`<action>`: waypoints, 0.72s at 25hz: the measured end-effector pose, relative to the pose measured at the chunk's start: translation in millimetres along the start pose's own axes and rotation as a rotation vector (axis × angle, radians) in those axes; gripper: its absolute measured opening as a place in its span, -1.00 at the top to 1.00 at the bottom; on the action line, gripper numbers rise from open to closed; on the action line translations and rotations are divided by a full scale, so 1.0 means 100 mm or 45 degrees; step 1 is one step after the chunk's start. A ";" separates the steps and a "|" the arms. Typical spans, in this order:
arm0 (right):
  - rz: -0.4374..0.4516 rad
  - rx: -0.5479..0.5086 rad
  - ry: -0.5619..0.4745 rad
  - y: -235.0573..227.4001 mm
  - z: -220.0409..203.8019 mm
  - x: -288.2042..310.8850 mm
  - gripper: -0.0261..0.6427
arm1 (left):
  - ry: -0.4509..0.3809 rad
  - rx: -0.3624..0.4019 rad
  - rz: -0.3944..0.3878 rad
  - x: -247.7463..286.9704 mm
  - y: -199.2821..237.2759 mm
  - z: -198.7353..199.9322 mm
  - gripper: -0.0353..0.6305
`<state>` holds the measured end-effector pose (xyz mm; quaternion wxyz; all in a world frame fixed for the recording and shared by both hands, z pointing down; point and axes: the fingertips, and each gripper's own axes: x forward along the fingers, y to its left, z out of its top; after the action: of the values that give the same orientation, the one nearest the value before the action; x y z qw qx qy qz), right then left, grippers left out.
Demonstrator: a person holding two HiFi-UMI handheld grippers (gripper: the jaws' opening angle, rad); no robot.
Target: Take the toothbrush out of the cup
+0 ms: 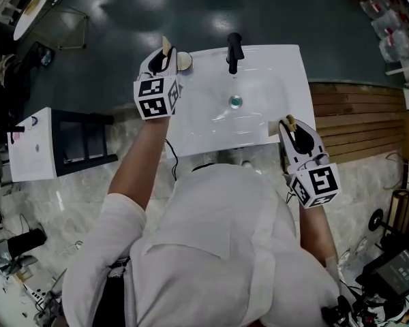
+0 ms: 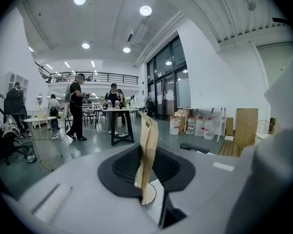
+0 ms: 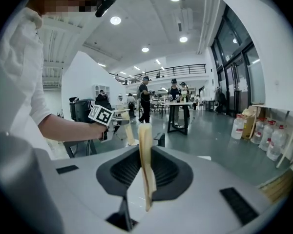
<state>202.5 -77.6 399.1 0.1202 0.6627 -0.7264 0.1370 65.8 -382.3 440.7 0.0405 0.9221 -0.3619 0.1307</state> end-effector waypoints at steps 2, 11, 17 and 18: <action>0.017 -0.006 -0.006 0.01 0.00 0.00 0.75 | -0.021 0.001 0.006 -0.07 -0.01 0.08 0.71; 0.093 -0.027 -0.037 0.03 0.03 -0.03 0.75 | -0.081 -0.023 0.028 -0.43 -0.09 0.38 0.71; 0.158 -0.047 -0.053 0.01 0.03 -0.05 0.75 | -0.087 -0.023 0.046 -0.71 -0.23 0.43 0.71; 0.167 -0.052 -0.055 -0.01 0.03 -0.06 0.75 | -0.085 -0.024 0.048 -0.75 -0.27 0.44 0.71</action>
<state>203.9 -73.4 394.2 0.1087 0.6140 -0.7732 0.1156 40.3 -320.4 378.8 0.0347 0.9186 -0.3816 0.0971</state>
